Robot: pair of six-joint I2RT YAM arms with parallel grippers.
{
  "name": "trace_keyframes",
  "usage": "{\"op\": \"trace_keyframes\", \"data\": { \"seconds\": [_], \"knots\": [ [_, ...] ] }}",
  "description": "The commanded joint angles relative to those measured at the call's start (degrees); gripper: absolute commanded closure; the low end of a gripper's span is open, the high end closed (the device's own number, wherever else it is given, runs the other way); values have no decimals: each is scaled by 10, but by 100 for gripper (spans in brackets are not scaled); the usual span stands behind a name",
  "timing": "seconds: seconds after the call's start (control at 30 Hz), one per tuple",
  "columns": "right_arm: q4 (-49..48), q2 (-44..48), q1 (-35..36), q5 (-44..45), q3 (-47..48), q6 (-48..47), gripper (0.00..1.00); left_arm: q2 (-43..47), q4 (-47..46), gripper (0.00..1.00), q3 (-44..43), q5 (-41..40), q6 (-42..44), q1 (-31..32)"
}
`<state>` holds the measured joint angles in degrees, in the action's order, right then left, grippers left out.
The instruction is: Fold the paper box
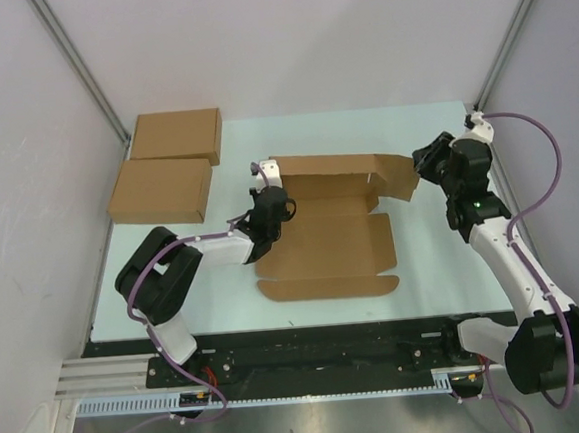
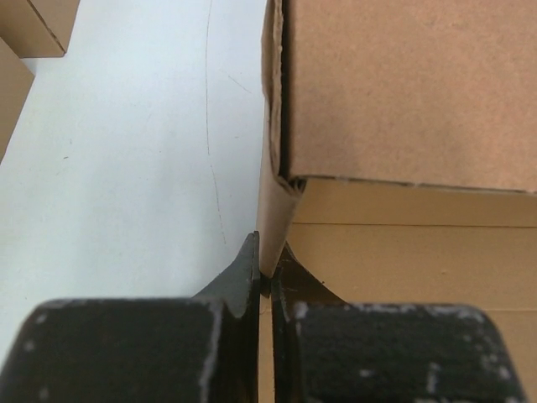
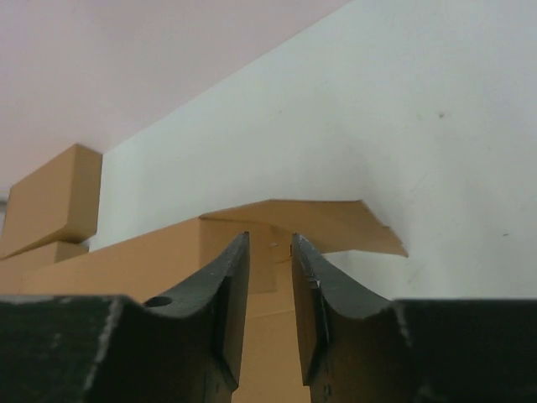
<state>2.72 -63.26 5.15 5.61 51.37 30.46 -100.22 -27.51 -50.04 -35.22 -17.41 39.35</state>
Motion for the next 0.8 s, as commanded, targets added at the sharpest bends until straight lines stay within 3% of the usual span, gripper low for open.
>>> {"op": "trace_keyframes", "data": {
  "seconds": [0.0, 0.03, 0.1, 0.13, 0.23, 0.33, 0.53, 0.77],
  "knots": [
    [-22, -14, 30, -63, -12, 7, 61, 11, -22, 100, -10, -15, 21, -2],
    [-21, -17, 43, -33, -12, -7, 49, 10, -13, 100, -15, -13, 17, -3],
    [-21, -19, 103, 8, -11, -78, 41, 7, -11, 100, -17, -11, 19, -2],
    [-21, -19, 128, 81, -11, -107, 38, 6, -12, 100, -18, -12, 22, -2],
    [-21, -34, 220, 211, -19, -220, 37, 3, -11, 100, -24, -11, 26, -3],
    [-96, -37, 287, 299, -69, -331, 38, -1, -1, 100, -33, -8, 25, -3],
    [-196, -53, 299, 352, -115, -432, 41, -5, 17, 100, -41, 4, 19, -9],
    [-299, -105, 286, 353, -116, -520, 43, -11, 34, 100, -51, 23, 5, -18]
  ]
}}
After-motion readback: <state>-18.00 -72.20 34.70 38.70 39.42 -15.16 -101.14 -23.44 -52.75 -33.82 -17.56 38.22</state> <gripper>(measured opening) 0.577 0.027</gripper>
